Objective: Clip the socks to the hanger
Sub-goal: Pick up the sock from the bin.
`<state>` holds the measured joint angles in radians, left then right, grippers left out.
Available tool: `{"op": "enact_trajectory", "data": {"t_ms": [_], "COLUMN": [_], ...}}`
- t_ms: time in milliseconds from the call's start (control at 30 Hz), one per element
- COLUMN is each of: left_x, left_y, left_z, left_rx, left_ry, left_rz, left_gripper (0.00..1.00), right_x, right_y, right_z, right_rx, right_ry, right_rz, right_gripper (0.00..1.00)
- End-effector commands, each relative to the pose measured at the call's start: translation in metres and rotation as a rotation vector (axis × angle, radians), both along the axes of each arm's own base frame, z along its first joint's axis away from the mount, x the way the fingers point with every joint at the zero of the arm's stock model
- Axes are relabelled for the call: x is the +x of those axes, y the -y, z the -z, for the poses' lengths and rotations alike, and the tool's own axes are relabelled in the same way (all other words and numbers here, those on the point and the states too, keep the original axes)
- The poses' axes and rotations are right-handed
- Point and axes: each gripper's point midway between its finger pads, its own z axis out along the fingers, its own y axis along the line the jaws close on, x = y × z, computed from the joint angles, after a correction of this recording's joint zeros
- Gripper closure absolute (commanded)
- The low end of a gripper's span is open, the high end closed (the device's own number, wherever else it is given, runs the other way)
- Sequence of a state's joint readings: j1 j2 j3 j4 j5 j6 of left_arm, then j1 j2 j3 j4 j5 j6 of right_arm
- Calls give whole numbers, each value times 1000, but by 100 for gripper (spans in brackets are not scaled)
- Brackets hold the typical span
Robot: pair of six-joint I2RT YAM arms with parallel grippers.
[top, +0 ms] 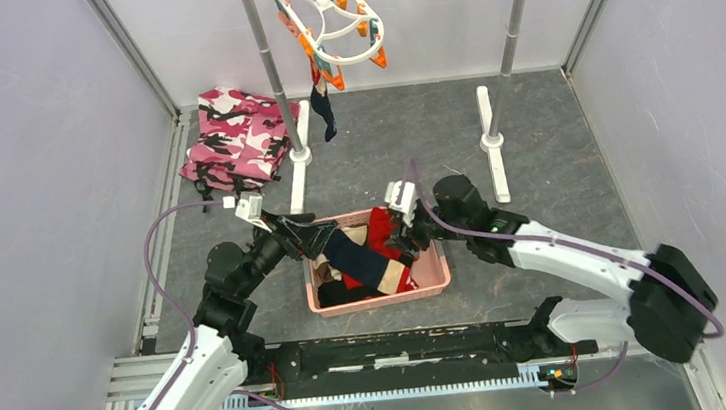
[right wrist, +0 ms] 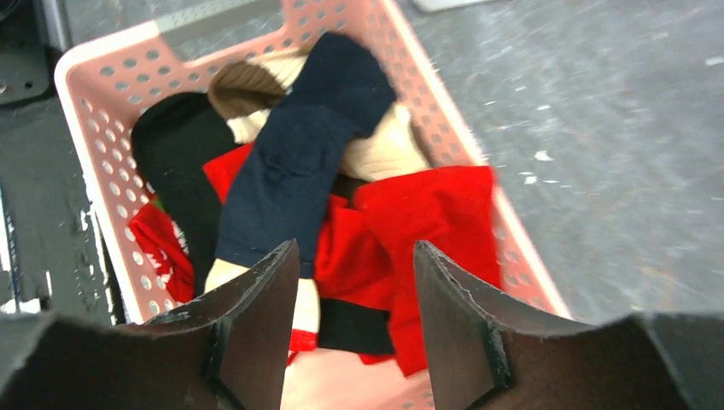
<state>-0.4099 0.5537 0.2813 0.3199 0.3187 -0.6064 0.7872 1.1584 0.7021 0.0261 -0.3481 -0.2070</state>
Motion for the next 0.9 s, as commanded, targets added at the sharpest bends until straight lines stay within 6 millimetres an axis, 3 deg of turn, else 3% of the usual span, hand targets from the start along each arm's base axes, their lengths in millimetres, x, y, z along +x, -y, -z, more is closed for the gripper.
{"op": "enact_trajectory", "data": {"t_ms": [0, 300, 467, 500, 567, 633, 867], "left_x": [4, 5, 4, 4, 3, 2, -1], "left_y": [-5, -24, -26, -26, -26, -26, -26], "left_z": [-24, -21, -21, -21, -22, -23, -25], "left_rx": [1, 22, 21, 21, 20, 19, 14], "left_ry": [80, 75, 81, 81, 83, 86, 90], "left_rz": [-32, -134, -147, -146, -141, -138, -132], "left_gripper": [11, 10, 10, 10, 10, 10, 10], "right_x": [-17, 4, 4, 2, -5, -13, -21], "right_y": [-27, -47, -54, -56, -62, -66, -61], "right_z": [31, 61, 70, 71, 70, 64, 30], "right_rx": [7, -81, -91, -88, -71, -45, 25], "right_ry": [-88, -152, -186, -196, -223, -239, -201], "right_rz": [-127, -62, -69, -81, -126, -160, -166], "right_gripper": [43, 42, 43, 47, 68, 81, 100]}}
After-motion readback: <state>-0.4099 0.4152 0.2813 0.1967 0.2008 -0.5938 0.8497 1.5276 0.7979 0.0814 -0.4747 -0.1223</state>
